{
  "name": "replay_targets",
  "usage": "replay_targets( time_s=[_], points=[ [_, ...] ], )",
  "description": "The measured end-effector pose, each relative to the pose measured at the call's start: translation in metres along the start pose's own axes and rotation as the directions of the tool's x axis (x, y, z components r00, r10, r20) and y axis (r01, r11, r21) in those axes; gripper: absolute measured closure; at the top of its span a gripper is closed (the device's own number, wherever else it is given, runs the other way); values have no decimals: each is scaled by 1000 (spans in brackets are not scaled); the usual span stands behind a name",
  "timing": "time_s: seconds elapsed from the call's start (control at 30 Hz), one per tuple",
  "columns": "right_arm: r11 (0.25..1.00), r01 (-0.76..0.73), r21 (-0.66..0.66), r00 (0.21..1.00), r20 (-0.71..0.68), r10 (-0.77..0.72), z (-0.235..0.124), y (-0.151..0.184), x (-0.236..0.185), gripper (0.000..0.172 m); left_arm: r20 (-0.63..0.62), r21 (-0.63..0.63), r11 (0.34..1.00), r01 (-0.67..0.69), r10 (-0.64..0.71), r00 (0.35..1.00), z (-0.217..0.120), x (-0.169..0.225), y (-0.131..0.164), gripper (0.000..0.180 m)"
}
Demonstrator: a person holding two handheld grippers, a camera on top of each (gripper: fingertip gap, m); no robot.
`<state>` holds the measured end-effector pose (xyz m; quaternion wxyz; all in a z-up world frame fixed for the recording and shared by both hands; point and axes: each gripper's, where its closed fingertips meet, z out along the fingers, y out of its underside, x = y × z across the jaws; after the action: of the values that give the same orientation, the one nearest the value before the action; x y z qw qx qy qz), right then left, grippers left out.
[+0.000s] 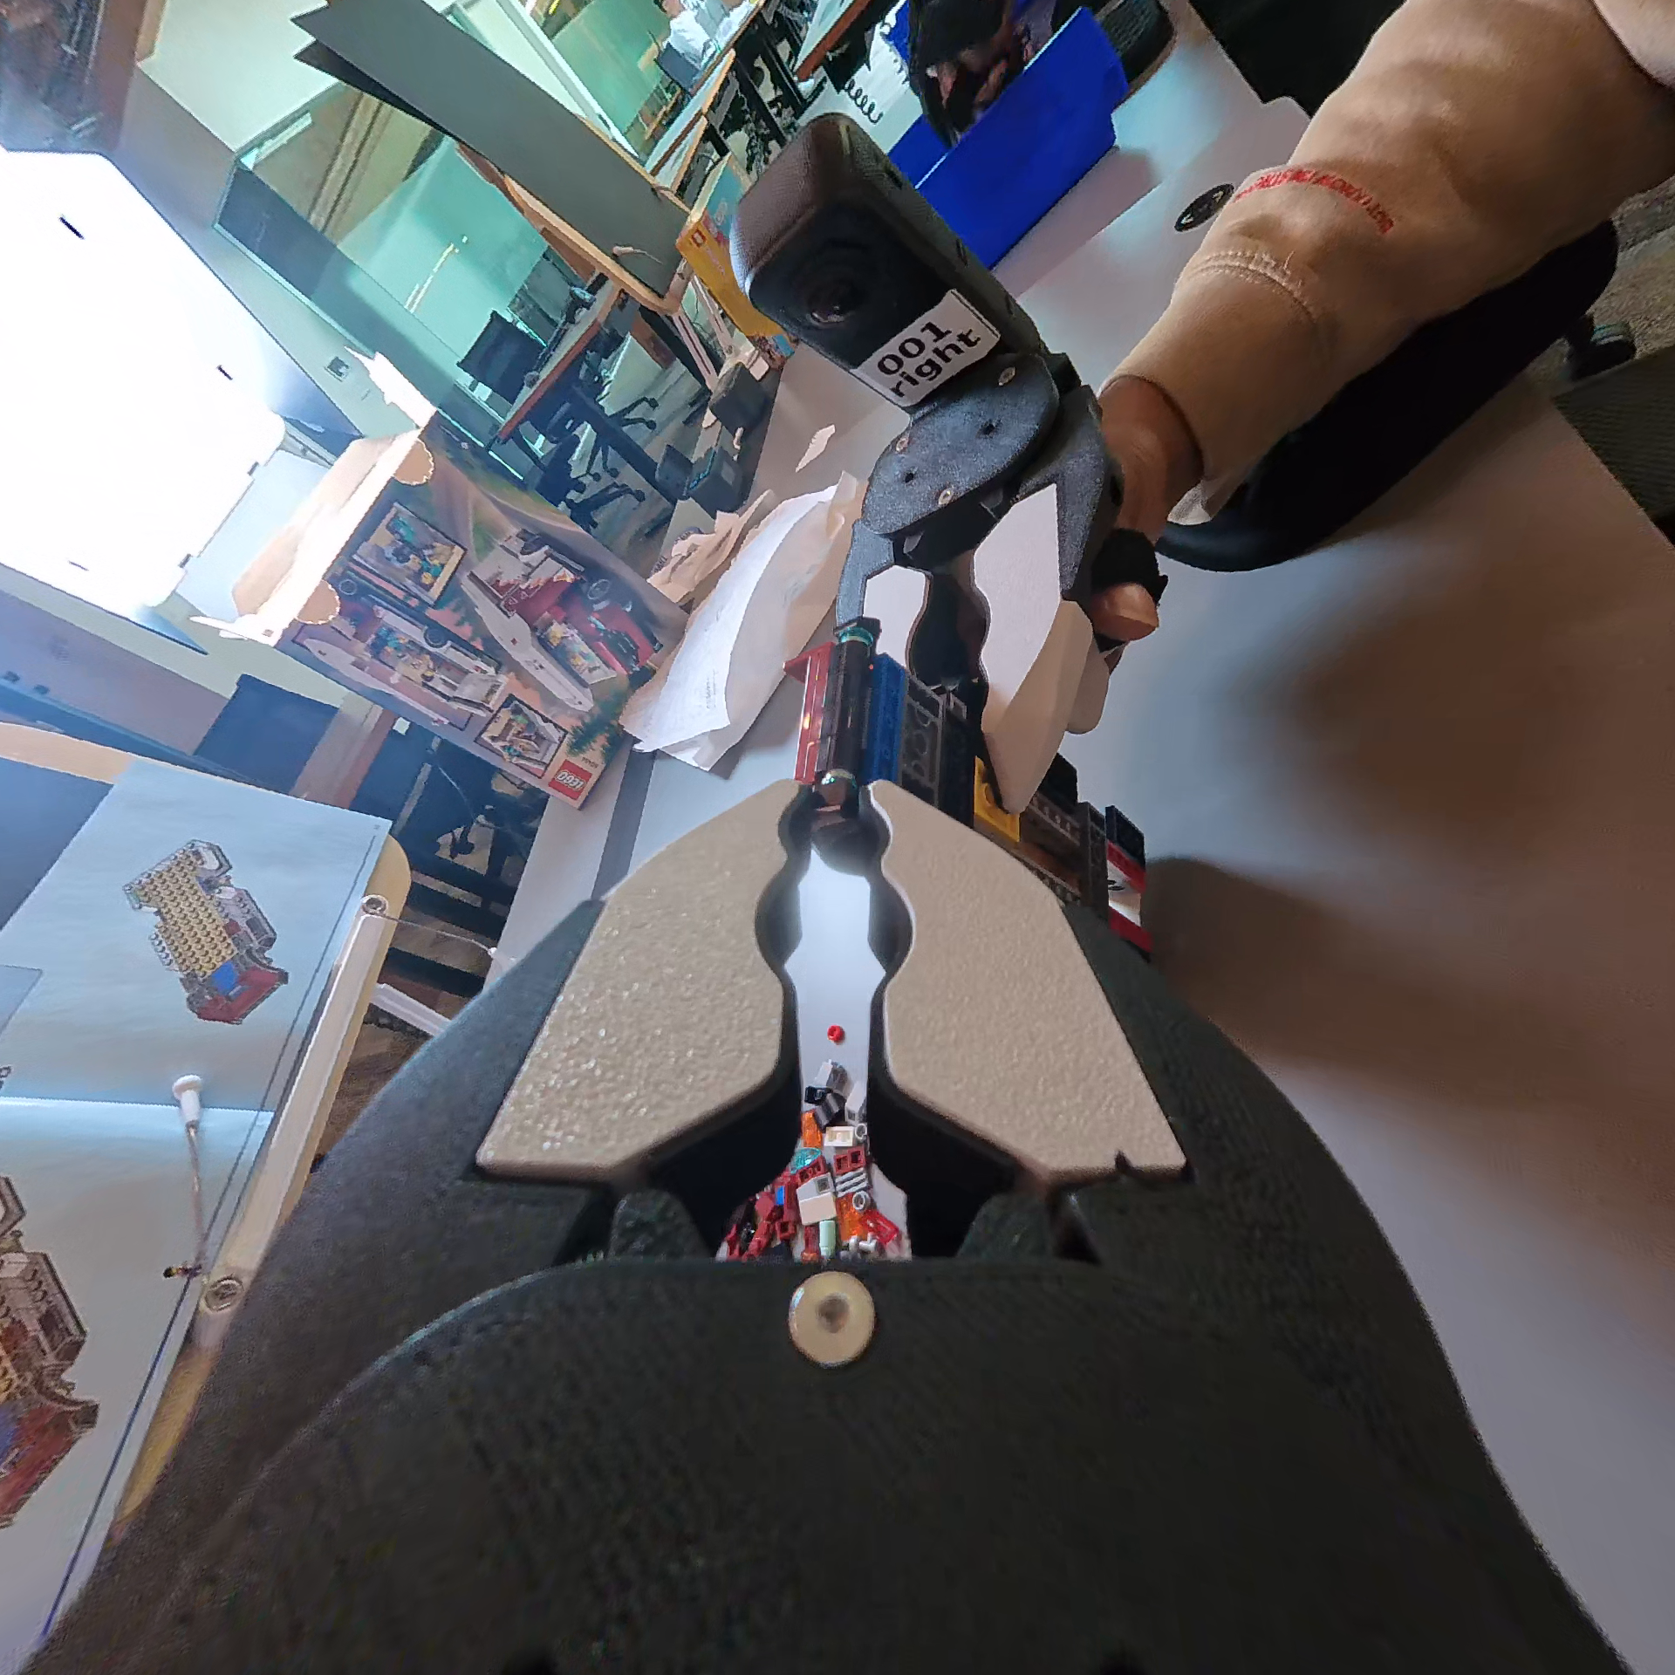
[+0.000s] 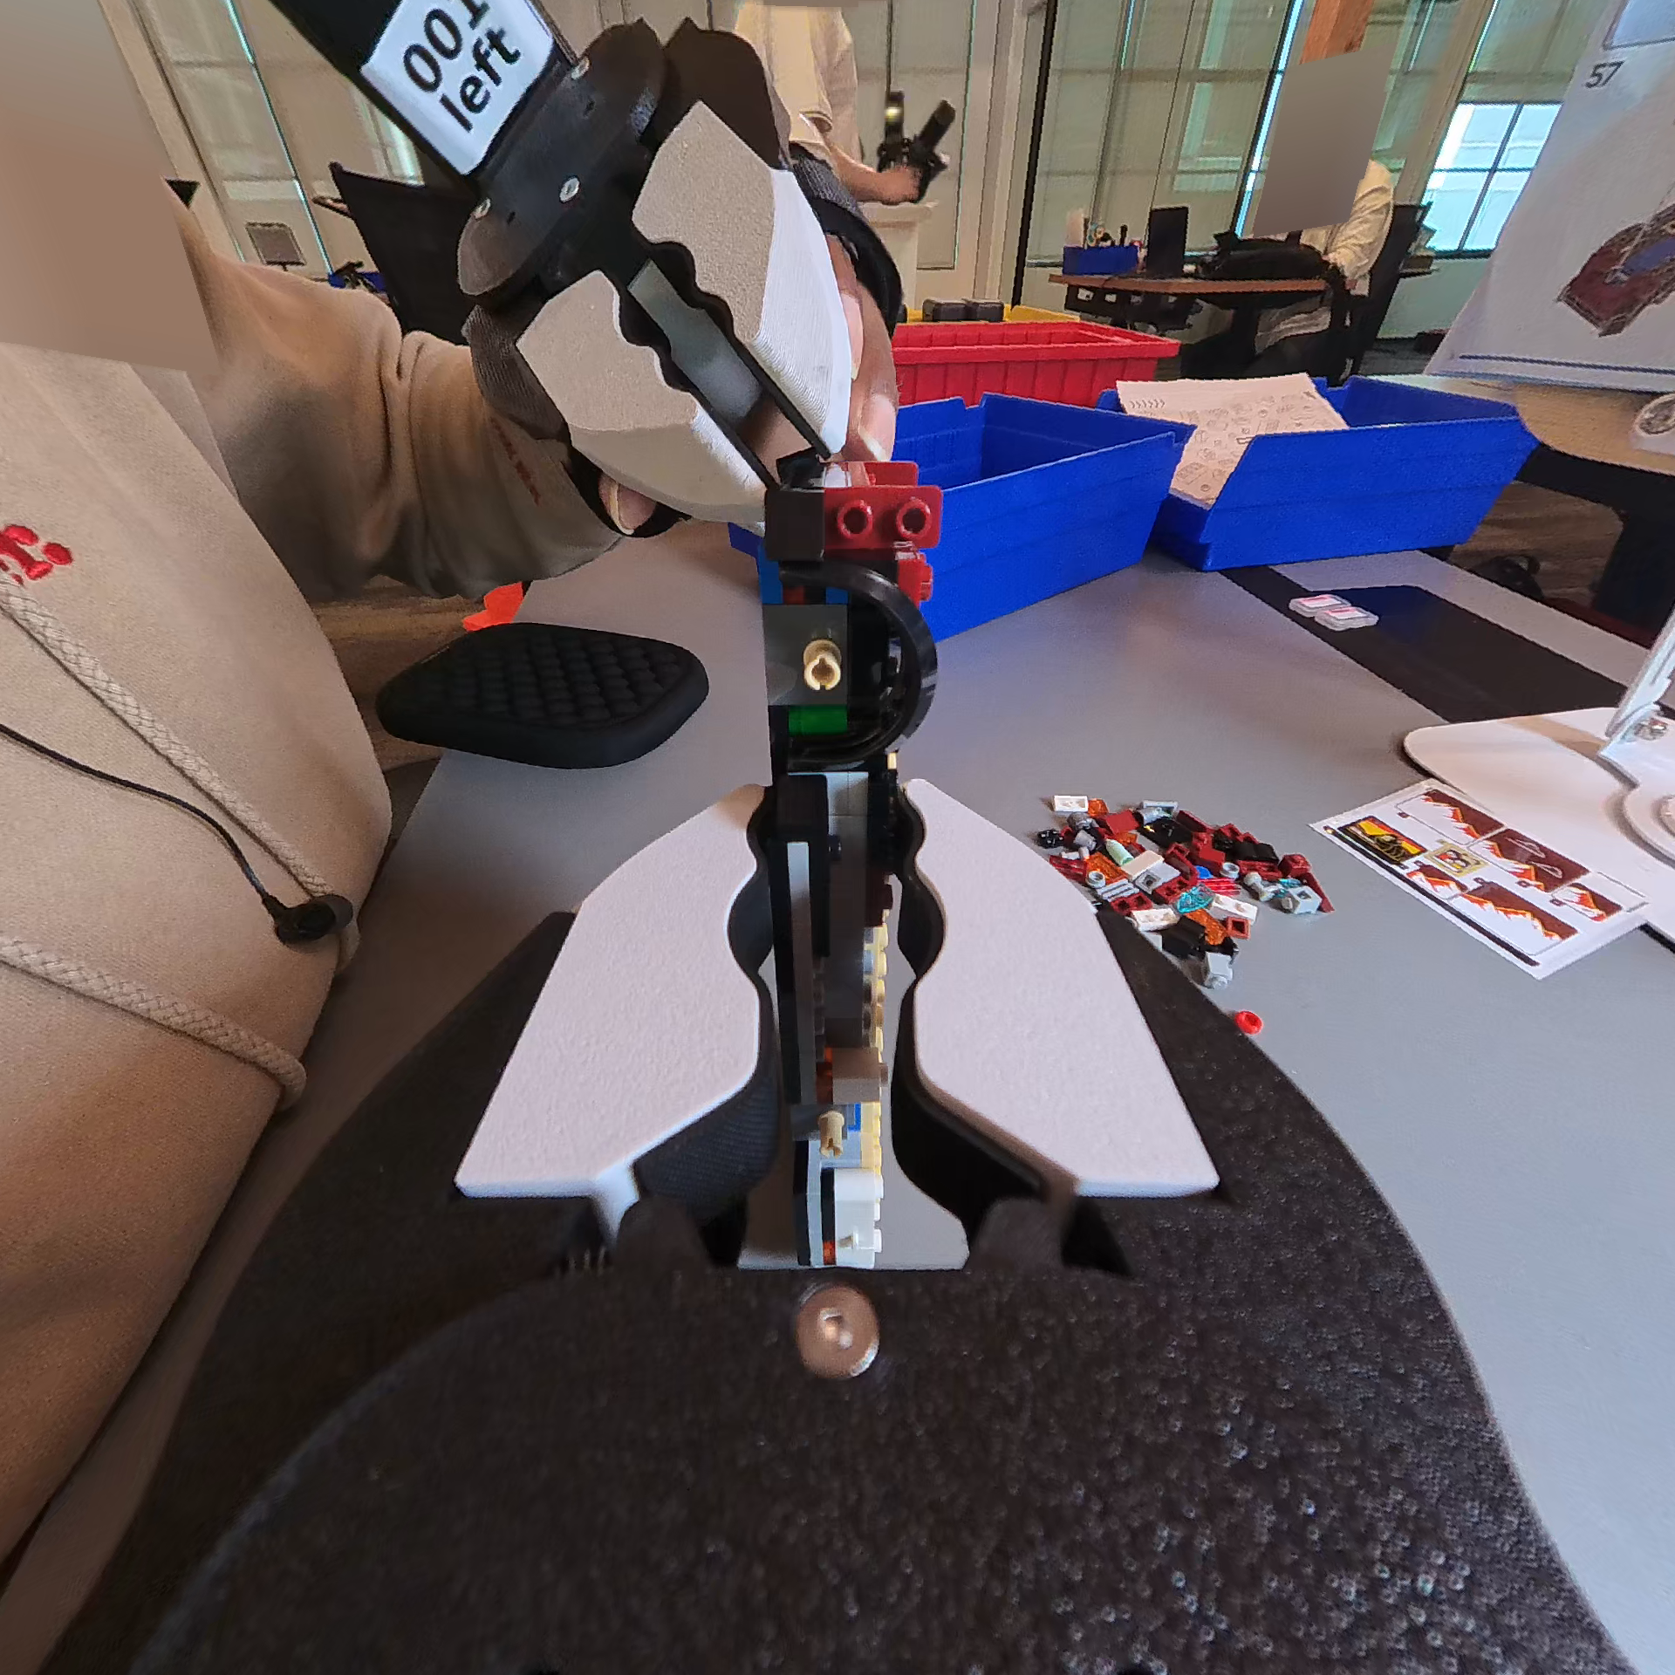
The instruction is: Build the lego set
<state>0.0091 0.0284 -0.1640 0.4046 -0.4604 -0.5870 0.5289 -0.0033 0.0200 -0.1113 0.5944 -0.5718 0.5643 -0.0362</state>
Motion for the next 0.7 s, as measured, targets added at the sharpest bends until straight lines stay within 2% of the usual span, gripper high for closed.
replay_targets(
  time_s=[0.07,0.17,0.27,0.4,0.53,0.7],
  points=[
    [1000,3,-1,1000,2,-3,0,0,-1,148,-11,9,1000,21,-21,1000,-1,1,-1,171],
    [1000,7,-3,1000,0,-7,0,0,-1,148,-61,34,987,155,-153,986,-3,1,-4,171],
    [1000,5,-2,1000,0,-5,0,0,-1,148,-102,53,957,287,-280,954,-5,-2,-7,171],
    [1000,9,-4,1000,1,-9,0,0,-1,148,-138,54,917,396,-386,912,-5,-4,-6,170],
    [1000,9,-4,1000,1,-9,0,0,-1,148,-162,31,902,431,-421,893,-4,-3,-4,171],
    [1000,4,-3,1000,-4,-4,0,0,0,148,-155,31,915,402,-393,906,-2,-2,-6,180]
  ],
)
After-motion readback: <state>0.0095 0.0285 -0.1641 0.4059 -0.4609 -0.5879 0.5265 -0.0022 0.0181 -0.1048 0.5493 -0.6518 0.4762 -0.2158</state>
